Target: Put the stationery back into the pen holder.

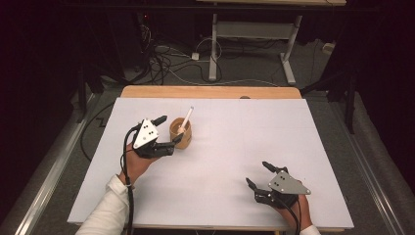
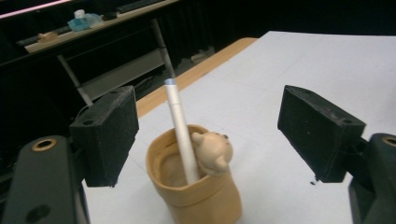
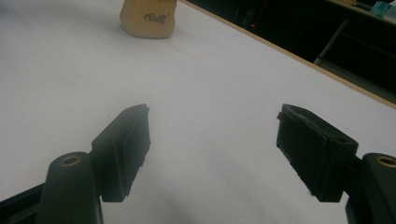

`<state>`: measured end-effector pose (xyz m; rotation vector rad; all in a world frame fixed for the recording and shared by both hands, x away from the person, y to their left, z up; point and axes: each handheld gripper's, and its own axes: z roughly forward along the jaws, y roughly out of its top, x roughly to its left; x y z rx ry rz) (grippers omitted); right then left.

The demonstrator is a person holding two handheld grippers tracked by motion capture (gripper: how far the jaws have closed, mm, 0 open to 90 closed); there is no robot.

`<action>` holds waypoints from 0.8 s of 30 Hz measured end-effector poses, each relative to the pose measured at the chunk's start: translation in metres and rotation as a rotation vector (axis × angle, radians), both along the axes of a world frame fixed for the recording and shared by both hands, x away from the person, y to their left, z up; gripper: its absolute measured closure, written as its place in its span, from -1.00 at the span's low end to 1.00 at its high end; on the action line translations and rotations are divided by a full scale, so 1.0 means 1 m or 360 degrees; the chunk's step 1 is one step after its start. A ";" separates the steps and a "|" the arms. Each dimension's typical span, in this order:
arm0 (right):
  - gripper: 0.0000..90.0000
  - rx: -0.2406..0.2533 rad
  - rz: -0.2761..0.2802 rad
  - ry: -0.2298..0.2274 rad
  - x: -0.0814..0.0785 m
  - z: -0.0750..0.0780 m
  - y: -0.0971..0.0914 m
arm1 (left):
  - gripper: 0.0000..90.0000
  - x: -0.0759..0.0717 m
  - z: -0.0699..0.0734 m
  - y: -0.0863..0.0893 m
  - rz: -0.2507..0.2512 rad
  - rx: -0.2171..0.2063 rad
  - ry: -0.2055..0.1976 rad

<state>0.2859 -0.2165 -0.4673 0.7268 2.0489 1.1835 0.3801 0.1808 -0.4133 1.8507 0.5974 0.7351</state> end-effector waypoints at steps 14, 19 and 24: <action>-0.42 -0.0006 0.0003 -0.0025 -0.003 0.002 -0.001 | -0.57 -0.027 -0.006 -0.019 -0.0127 0.0136 0.0014; -0.42 -0.0005 0.0004 -0.0030 -0.004 0.003 -0.001 | -0.57 -0.036 -0.008 -0.019 -0.0149 0.0184 0.0003; -0.42 -0.0009 0.0010 -0.0043 -0.006 0.003 0.000 | -0.57 -0.044 -0.007 -0.018 -0.0175 0.0198 -0.0008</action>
